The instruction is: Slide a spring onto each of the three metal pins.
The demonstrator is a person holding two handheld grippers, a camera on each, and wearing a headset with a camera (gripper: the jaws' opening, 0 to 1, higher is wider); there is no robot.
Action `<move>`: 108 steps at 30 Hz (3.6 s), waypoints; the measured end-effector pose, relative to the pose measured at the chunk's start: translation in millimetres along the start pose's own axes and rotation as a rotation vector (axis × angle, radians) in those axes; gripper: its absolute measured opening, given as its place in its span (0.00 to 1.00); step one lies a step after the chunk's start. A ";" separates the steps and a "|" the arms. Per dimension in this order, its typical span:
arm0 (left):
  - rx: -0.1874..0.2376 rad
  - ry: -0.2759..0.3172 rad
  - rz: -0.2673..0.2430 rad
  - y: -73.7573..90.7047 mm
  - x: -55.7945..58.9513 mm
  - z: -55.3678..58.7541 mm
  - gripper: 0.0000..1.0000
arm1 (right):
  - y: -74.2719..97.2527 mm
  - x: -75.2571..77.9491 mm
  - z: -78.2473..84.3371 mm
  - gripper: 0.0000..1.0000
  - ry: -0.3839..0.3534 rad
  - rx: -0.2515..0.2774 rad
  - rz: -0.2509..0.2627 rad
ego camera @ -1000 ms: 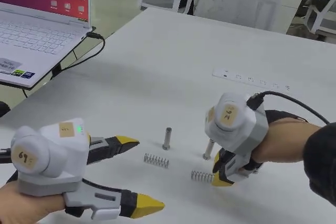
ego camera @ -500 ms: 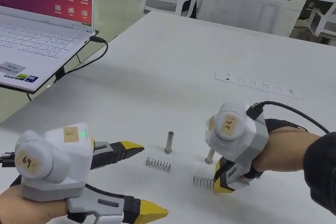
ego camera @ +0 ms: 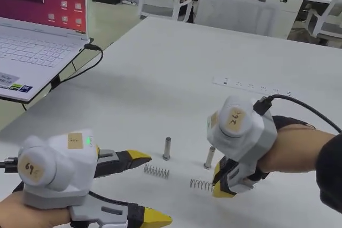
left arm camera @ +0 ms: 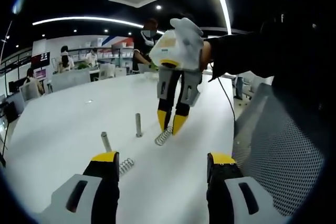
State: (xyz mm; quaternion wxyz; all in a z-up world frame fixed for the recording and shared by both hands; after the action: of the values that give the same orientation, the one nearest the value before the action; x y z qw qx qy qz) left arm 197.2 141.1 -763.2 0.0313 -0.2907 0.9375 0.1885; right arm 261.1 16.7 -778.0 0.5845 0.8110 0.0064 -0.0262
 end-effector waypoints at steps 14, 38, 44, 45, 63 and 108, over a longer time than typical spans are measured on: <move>0.018 -0.064 0.091 -9.7 8.2 -15.3 0.38 | 25.1 -22.0 -11.6 0.08 0.065 0.032 0.010; 0.033 -0.145 0.188 -22.6 15.9 -25.5 0.16 | 29.7 -41.4 -26.3 0.08 0.107 0.038 -0.012; 0.036 -0.151 0.191 -24.2 15.7 -26.7 0.11 | 30.6 -41.4 -26.5 0.08 0.115 0.038 -0.007; 0.036 -0.151 0.191 -24.3 15.9 -26.7 0.10 | 30.6 -41.2 -26.4 0.08 0.116 0.037 -0.006; 0.029 -0.159 0.203 -24.3 18.1 -26.1 0.02 | 30.1 -43.5 -23.7 0.09 0.146 0.042 -0.017; 0.059 -0.149 0.196 -22.5 14.8 -30.4 0.02 | 47.1 -47.0 -42.9 0.09 0.081 0.135 -0.055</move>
State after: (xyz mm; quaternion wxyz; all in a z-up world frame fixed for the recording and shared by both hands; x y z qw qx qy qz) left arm 199.0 104.8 -745.0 0.0911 -0.1818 0.9616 0.1841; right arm 217.6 43.4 -717.4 0.5266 0.8485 0.0507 -0.0096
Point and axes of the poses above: the centre of the closed fingertips' face, and the gripper's own axes: y roughly backward along the fingers, x roughly to its right, z roughly out of its underside, the point moved 5 cm from there along y, roughly backward along the fingers, and after that the axes turned 12 degrees about -y, right-handed, at the moved point
